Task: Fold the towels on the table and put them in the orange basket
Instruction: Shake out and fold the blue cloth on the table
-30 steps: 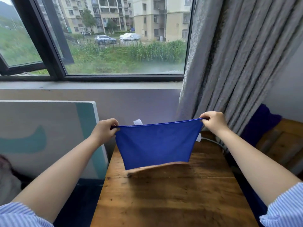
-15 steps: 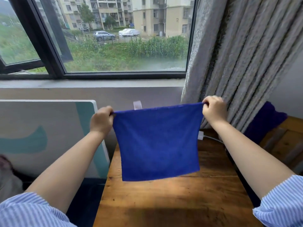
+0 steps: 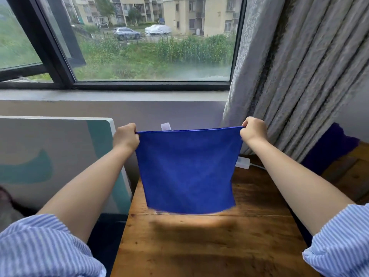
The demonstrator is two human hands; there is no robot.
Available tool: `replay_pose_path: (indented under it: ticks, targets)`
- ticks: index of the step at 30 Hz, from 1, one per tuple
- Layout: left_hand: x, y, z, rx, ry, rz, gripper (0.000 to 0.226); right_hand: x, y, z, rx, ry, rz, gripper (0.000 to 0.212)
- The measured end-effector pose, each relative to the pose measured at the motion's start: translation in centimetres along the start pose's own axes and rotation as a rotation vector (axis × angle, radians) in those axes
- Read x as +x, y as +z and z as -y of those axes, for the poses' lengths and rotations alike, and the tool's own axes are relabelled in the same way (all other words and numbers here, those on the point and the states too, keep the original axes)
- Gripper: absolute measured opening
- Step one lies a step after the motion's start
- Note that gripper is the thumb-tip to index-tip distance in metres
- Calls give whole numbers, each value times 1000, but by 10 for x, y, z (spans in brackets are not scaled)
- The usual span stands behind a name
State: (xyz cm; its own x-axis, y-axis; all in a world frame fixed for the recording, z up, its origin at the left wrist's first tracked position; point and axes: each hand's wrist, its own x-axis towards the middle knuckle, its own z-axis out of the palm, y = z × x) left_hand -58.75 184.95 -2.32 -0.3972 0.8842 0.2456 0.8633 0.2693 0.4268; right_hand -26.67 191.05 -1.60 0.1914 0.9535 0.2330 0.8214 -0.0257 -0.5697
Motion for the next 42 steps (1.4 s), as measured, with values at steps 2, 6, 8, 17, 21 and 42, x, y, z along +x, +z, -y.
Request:
replay_pose_path:
  ticks: [2,6,8,17,21,42]
  targets:
    - [9,4,-3,-7,-24,-7,11,11,6,3,-1,-33,-26,25]
    - [30,15,-2,-27,-48,-11,16,32,21,5,47,-54,-39,27]
    - [40,19,-4,-36,-54,-33,19,41,28,7,81,-61,-47,27]
    - [16,42,25,-9,1,36,15,8,60,-31,74,-139,-29,14]
    - [-31,60,56,88,40,267,14,-44,74,-71,-9,-159,112,9]
    - [-238,136,144,471,117,1390,29,-240,104,-172,-530,132,1446,17]
